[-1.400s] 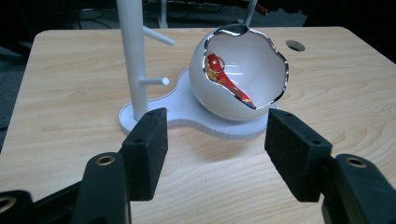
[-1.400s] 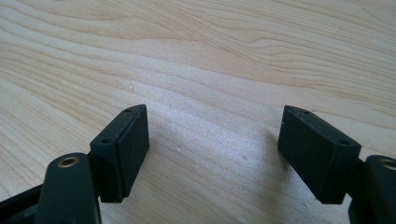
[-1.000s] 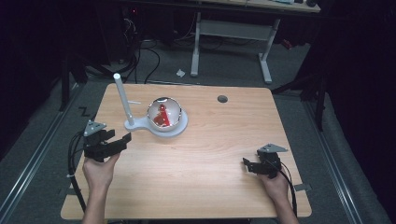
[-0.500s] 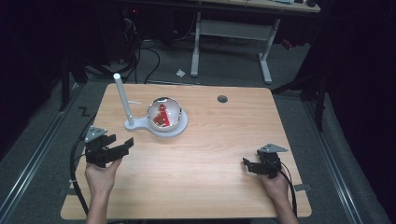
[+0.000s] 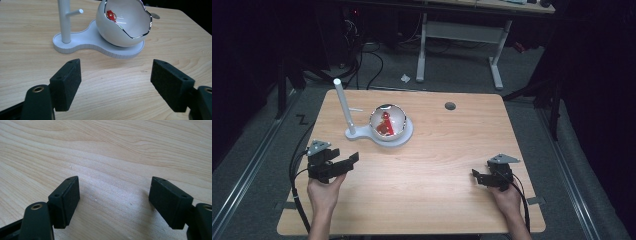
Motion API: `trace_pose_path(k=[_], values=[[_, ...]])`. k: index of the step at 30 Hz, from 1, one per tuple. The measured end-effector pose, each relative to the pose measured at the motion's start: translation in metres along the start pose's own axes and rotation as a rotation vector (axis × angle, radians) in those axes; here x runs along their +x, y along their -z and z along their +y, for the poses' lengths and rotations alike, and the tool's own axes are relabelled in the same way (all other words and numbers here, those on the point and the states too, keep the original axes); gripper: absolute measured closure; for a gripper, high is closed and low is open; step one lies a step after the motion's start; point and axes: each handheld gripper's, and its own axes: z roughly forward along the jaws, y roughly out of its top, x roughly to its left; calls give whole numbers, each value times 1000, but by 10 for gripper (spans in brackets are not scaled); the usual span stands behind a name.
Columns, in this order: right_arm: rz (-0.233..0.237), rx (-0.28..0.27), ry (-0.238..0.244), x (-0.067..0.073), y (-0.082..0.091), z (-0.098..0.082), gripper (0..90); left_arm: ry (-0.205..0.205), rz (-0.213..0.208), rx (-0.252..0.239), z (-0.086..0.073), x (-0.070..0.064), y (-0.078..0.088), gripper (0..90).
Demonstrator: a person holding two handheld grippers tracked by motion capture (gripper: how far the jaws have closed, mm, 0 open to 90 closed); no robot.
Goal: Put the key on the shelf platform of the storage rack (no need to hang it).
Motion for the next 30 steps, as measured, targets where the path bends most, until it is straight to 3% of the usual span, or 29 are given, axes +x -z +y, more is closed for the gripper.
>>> trace_pose_path(k=[6,20,23,26,30], values=[[0,0,0,0,0,0,248,12,-13,17,-7,-1,-7,245],[0,0,0,0,0,0,248,-5,-51,33,-12,-14,-26,252],[0,-1,0,0,0,0,248,3,-59,43,-16,-15,-29,251],[0,-1,1,0,0,0,248,41,-90,42,-19,-15,-34,251],[0,-1,2,0,0,0,248,39,-104,46,-21,-18,-40,251]])
